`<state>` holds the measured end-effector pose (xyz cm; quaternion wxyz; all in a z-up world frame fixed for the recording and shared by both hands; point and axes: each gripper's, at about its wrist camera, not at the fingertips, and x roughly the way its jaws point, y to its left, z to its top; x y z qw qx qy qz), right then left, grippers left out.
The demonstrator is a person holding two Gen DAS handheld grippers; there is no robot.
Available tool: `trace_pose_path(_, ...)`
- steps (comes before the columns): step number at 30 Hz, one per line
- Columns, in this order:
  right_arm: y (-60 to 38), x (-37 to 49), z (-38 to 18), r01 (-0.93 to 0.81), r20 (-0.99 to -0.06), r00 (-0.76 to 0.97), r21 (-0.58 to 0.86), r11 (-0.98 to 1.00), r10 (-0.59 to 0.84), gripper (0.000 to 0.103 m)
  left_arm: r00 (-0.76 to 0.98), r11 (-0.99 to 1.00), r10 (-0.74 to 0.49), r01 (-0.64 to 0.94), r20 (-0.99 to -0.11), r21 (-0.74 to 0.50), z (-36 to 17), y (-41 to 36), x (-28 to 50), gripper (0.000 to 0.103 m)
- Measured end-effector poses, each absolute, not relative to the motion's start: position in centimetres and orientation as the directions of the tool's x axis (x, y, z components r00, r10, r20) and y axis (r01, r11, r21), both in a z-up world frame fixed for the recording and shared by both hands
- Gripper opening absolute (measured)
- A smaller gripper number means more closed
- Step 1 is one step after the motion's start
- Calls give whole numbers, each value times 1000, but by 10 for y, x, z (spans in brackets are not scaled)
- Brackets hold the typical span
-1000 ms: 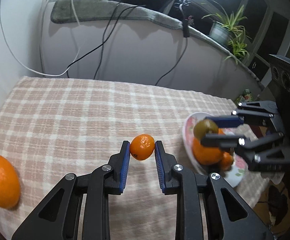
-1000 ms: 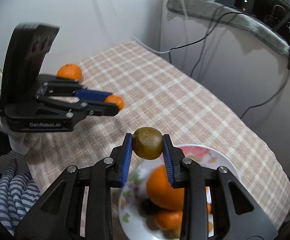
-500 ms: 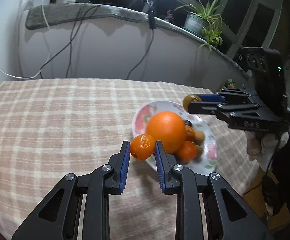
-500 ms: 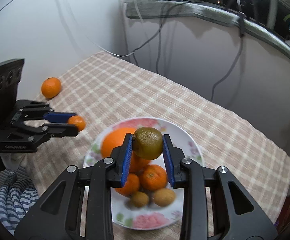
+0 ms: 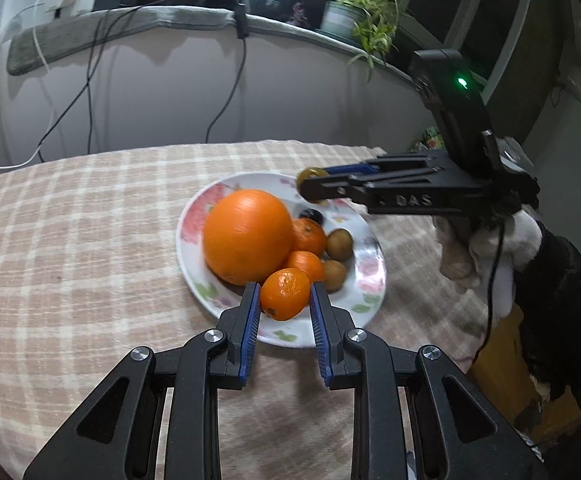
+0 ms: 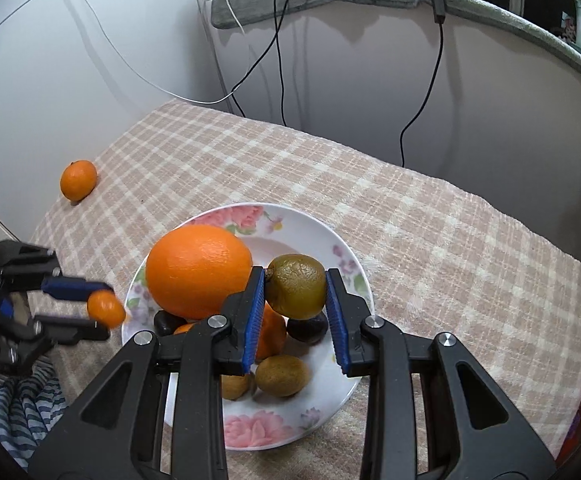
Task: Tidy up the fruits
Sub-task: 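Lower the tangerine and olive kiwi onto the plate and open both grippers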
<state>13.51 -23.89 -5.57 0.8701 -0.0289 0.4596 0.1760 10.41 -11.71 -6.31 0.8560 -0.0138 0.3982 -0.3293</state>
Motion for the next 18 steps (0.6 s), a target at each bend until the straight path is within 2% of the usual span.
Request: trace_pose_path(18, -237, 138, -61, -322, -813, 514, 112, 940, 273, 31, 459, 769, -557, 600, -692, -221, -63, -146, 90, 23)
